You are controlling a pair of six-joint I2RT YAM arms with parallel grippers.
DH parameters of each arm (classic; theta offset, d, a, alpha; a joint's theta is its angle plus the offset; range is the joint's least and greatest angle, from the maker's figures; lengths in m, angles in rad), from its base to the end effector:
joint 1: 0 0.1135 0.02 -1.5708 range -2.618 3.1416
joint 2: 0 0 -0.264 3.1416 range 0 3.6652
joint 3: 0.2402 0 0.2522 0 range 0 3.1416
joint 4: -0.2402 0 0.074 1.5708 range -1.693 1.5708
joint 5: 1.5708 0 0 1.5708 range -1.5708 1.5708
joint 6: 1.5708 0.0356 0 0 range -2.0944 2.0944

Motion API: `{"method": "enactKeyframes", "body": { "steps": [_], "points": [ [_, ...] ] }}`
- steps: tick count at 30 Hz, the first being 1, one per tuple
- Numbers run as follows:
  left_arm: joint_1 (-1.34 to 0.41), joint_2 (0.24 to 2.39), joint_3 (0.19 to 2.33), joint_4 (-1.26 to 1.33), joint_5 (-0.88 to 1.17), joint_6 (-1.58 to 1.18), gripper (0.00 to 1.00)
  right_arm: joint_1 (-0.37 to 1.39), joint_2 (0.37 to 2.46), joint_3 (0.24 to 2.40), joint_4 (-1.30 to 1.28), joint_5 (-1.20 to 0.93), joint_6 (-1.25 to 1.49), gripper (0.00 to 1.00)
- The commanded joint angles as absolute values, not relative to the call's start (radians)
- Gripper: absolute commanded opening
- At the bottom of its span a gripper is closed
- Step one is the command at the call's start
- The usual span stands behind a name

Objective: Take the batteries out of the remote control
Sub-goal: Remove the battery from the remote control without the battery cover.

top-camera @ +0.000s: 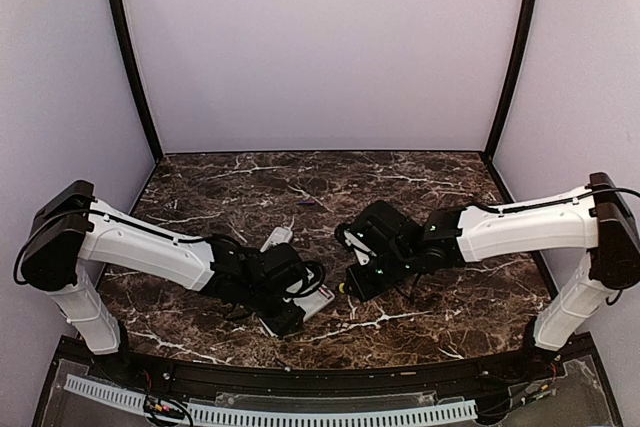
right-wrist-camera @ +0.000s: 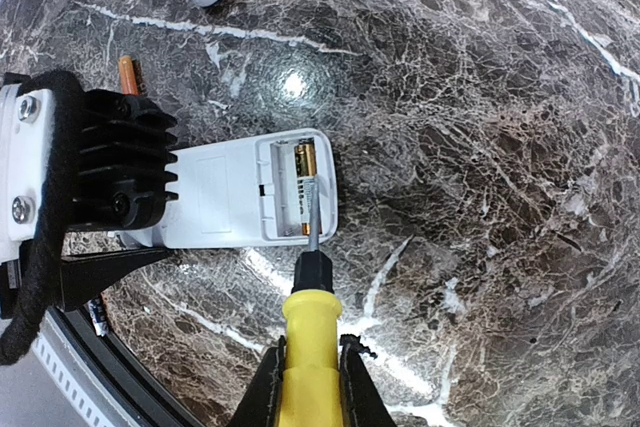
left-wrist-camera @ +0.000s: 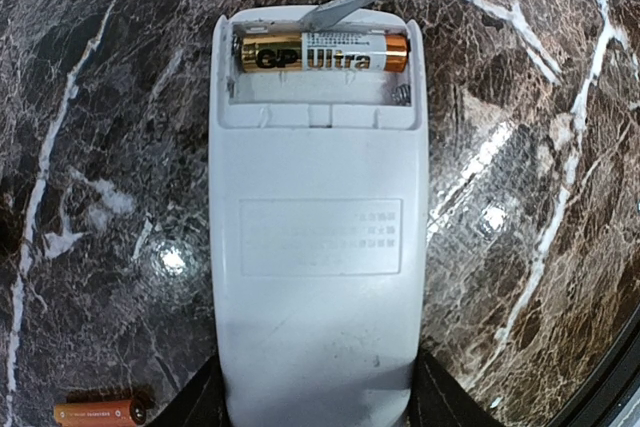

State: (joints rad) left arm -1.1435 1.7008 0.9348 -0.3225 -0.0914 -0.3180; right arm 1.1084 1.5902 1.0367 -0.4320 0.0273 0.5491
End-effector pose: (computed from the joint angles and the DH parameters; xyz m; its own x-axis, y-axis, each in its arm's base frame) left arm 0.1369 -0.2927 0.1517 -0.6266 0.6248 -0.4658 0.7294 0.6807 -0.0682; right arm 0.1461 0.2910 0.2084 -0.7806 -0.3966 -0.4831 -0.5633 0.7813 0.2689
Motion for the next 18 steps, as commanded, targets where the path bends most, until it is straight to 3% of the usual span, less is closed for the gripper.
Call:
{"method": "enactKeyframes", "body": {
  "steps": [1, 18],
  "points": [
    [-1.147, 1.712, 0.951, -0.364, -0.118, -0.302, 0.45, 1.121, 1.624, 1.054, -0.474, 0.054, 0.528, 0.0],
    [-1.147, 1.716, 0.952, -0.366, -0.126, -0.293, 0.44, 1.118, 1.645, 1.085, -0.47, -0.053, 0.539, 0.0]
  ]
}}
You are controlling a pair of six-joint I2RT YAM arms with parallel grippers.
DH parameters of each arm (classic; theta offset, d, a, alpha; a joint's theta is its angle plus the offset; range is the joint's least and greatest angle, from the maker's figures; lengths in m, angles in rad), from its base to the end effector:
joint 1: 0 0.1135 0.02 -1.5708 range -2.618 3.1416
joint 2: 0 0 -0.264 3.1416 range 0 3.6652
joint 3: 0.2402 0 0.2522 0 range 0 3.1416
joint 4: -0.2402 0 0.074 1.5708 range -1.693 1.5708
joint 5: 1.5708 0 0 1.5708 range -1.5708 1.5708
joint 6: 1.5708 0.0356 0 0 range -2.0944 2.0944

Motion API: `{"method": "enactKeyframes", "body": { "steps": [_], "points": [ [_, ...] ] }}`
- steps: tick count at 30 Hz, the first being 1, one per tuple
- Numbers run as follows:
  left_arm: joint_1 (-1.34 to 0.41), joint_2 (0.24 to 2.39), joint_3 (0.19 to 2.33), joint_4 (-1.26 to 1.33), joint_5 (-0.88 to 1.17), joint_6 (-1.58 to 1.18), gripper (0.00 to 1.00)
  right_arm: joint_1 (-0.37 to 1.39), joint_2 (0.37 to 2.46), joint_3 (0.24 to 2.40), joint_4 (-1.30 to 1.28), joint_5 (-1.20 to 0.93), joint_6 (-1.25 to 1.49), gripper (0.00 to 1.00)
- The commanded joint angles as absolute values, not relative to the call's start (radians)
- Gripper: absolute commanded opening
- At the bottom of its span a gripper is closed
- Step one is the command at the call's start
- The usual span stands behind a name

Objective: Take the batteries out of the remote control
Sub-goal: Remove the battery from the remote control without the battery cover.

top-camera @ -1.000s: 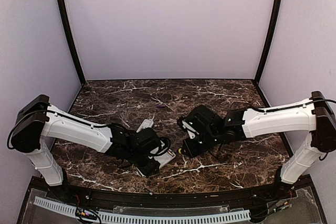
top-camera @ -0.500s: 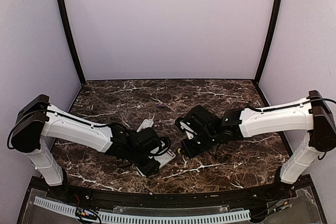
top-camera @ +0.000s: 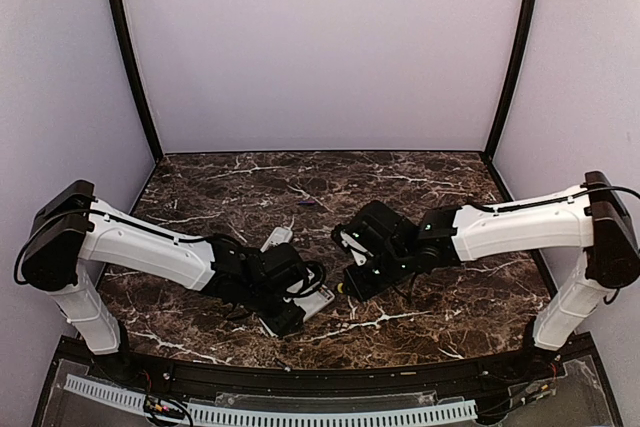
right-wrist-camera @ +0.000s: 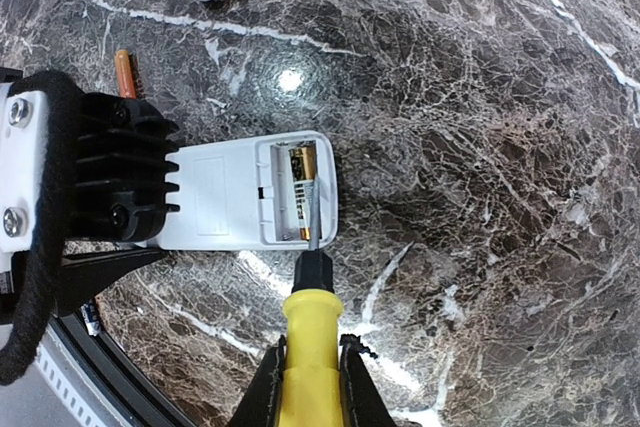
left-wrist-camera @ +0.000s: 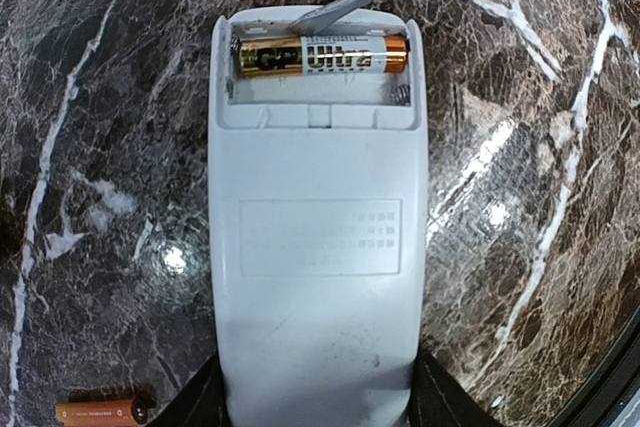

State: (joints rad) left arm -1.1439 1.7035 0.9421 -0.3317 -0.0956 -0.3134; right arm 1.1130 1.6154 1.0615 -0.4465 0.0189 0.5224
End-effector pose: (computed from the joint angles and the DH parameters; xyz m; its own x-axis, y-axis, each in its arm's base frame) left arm 0.1372 -0.2935 0.1524 -0.6235 0.6296 -0.4635 0.7313 0.6793 -0.0611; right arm 0.1468 0.2965 0.2072 -0.7676 -0.4292 -0.4759 -0.5877 0.7676 0.2556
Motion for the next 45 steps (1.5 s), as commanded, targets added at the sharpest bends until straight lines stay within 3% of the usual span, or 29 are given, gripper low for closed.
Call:
{"method": "enactKeyframes", "body": {
  "steps": [1, 16, 45],
  "points": [
    [-1.147, 1.716, 0.953, -0.367, -0.128, -0.294, 0.44, 1.115, 1.646, 1.087, -0.469, -0.064, 0.544, 0.0],
    [-1.147, 1.714, 0.952, -0.371, -0.146, -0.303, 0.43, 1.016, 1.596, 1.001, -0.373, -0.208, 0.614, 0.0],
    [-1.147, 1.733, 0.963, -0.395, -0.198, -0.363, 0.42, 1.016, 1.527, 0.962, -0.412, -0.3, 0.635, 0.0]
  ]
}}
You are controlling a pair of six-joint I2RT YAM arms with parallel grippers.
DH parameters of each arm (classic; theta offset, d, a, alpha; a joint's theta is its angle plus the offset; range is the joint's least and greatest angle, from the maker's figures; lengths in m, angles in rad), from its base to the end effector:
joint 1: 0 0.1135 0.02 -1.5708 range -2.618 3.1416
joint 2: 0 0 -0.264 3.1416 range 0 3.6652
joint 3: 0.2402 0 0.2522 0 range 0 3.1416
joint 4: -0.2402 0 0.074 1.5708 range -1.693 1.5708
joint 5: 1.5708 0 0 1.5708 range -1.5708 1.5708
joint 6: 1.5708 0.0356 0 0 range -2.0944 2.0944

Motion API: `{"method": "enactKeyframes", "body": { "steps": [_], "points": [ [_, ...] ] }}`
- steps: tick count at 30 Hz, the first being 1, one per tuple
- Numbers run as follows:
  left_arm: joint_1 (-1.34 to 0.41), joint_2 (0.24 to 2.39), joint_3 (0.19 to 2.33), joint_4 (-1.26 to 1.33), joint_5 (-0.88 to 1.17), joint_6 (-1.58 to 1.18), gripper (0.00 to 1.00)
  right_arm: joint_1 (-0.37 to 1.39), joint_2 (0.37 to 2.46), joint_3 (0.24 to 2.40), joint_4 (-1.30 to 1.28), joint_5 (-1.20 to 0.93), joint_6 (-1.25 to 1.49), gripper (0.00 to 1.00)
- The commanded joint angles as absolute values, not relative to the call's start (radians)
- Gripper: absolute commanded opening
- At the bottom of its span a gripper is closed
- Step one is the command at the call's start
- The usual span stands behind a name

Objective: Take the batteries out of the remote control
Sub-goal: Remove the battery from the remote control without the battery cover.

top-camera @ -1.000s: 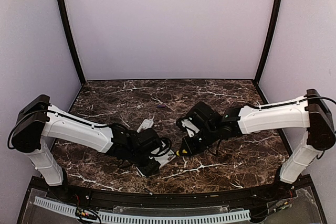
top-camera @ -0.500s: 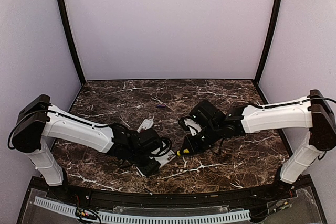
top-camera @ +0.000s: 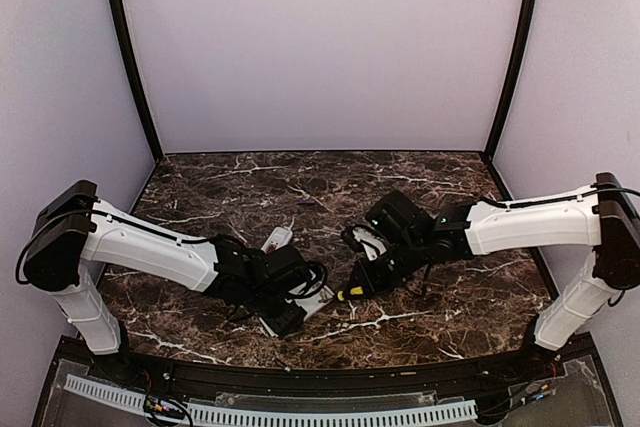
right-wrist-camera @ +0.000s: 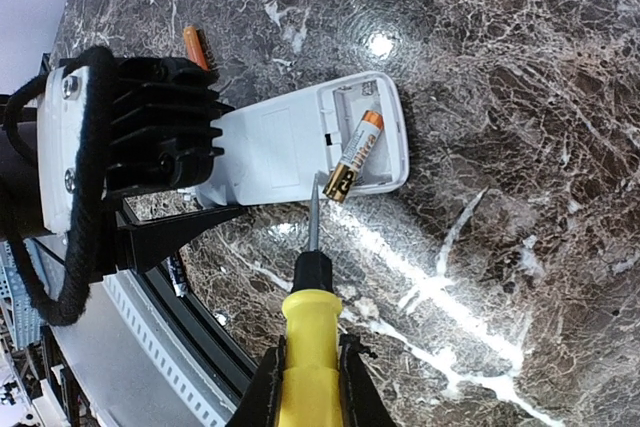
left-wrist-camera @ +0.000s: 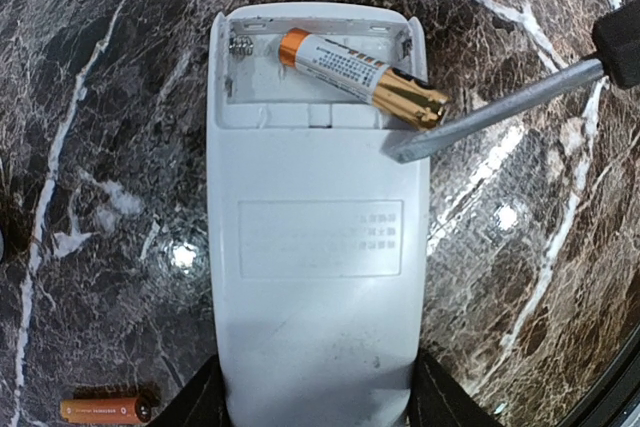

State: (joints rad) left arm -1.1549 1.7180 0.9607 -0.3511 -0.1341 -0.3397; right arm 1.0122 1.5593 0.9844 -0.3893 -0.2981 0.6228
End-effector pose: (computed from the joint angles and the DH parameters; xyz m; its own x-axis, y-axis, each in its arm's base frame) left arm 0.1363 -0.2969 0.1522 -0.6349 0.6203 -0.4605 0.7115 0.7017 -0.0358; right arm 0.1590 0.2741 0.2059 -0.8783 -0.3532 -0.3223 -0.4765 0.7026 0.5285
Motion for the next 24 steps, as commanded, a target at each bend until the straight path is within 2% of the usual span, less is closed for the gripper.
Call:
{"method": "enactKeyframes", "body": {
  "steps": [1, 18, 24],
  "points": [
    [-1.147, 1.733, 0.963, -0.394, -0.198, -0.363, 0.42, 1.016, 1.523, 0.961, -0.414, -0.295, 0.637, 0.0],
    [-1.147, 1.733, 0.963, -0.39, -0.2, -0.365, 0.42, 1.014, 1.414, 0.963, -0.426, -0.217, 0.673, 0.0],
    [-1.147, 1.733, 0.966, -0.388, -0.197, -0.357, 0.42, 0.988, 1.466, 0.978, -0.415, -0.206, 0.689, 0.0]
  ]
}}
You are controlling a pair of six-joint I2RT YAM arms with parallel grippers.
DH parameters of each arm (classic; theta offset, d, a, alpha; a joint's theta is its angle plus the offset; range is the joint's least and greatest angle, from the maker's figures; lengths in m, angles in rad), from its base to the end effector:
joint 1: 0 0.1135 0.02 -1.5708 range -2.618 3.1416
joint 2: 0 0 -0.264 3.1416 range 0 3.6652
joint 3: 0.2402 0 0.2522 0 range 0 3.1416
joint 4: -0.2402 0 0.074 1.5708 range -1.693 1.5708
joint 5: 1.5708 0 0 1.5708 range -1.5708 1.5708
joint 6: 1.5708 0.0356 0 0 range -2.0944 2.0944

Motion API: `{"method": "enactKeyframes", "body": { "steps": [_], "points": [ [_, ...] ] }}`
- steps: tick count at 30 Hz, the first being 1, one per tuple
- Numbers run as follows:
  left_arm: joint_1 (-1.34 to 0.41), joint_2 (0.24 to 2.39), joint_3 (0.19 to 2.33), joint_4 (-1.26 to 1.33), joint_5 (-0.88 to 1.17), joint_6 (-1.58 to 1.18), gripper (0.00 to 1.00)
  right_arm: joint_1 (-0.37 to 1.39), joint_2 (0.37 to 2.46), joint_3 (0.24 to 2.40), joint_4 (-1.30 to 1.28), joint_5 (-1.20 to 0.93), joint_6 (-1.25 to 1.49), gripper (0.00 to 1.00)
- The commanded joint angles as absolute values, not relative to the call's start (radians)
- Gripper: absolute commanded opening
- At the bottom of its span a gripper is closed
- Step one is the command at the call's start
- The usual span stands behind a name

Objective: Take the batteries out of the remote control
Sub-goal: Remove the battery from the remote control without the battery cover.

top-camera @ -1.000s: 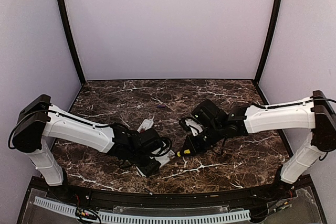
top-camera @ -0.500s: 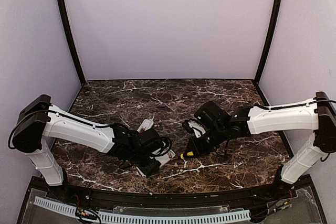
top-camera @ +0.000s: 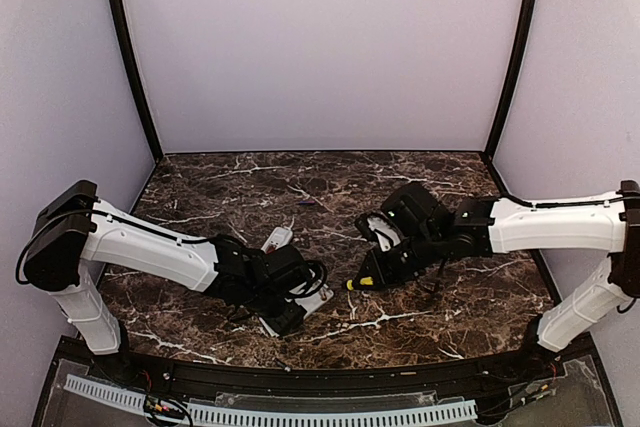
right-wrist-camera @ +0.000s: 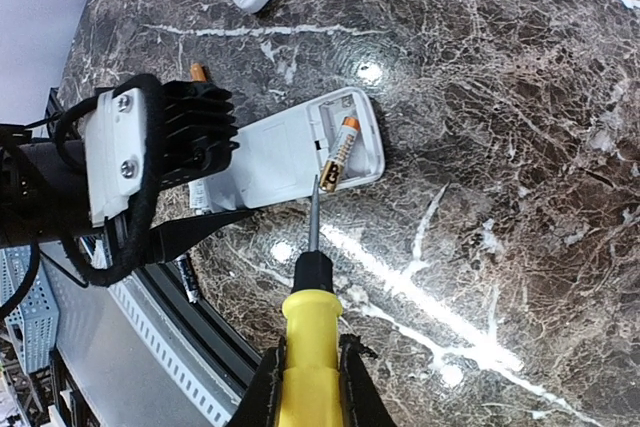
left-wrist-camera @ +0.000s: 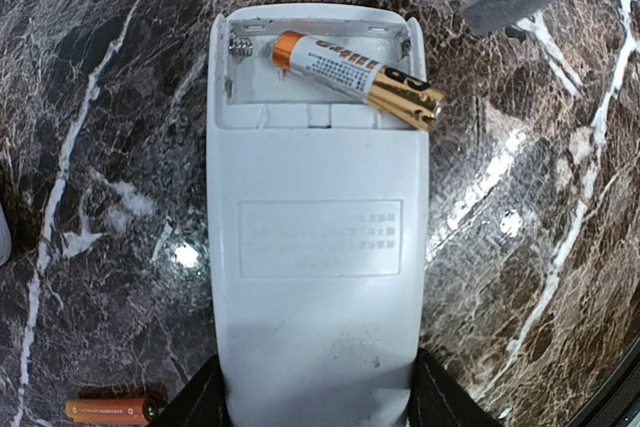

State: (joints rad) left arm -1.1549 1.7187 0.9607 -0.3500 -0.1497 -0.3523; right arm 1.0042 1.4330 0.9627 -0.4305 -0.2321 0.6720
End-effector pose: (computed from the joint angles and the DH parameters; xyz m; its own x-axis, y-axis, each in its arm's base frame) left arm 0.1369 -0.2968 0.1521 -0.6421 0.6094 -0.4651 0.6990 0.7146 -0.0288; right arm 0.1524 0.2548 0.2323 -0.8882 -0.2674 -0.3737 -0.4406 0.7262 0.5277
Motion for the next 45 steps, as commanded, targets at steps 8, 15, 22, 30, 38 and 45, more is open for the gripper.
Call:
{"method": "enactKeyframes", "body": {
  "steps": [8, 15, 22, 30, 38, 45],
  "points": [
    [-1.148, 1.734, 0.967, -0.385, -0.196, -0.351, 0.42, 0.978, 1.517, 0.981, -0.359, -0.226, 0.687, 0.0],
    [-1.147, 1.735, 0.966, -0.383, -0.194, -0.35, 0.42, 0.969, 1.546, 0.975, -0.333, -0.232, 0.689, 0.0],
    [-1.147, 1.735, 0.968, -0.384, -0.195, -0.348, 0.42, 0.966, 1.57, 0.96, -0.302, -0.258, 0.697, 0.0],
    [-1.147, 1.735, 0.971, -0.388, -0.195, -0.346, 0.42, 0.959, 1.583, 0.913, -0.187, -0.327, 0.743, 0.0],
    [-1.147, 1.735, 0.975, -0.387, -0.193, -0.341, 0.42, 0.956, 1.603, 0.9, -0.145, -0.326, 0.765, 0.0],
    [-1.147, 1.736, 0.971, -0.386, -0.19, -0.342, 0.42, 0.95, 1.608, 0.905, -0.126, -0.317, 0.772, 0.0]
  ]
}}
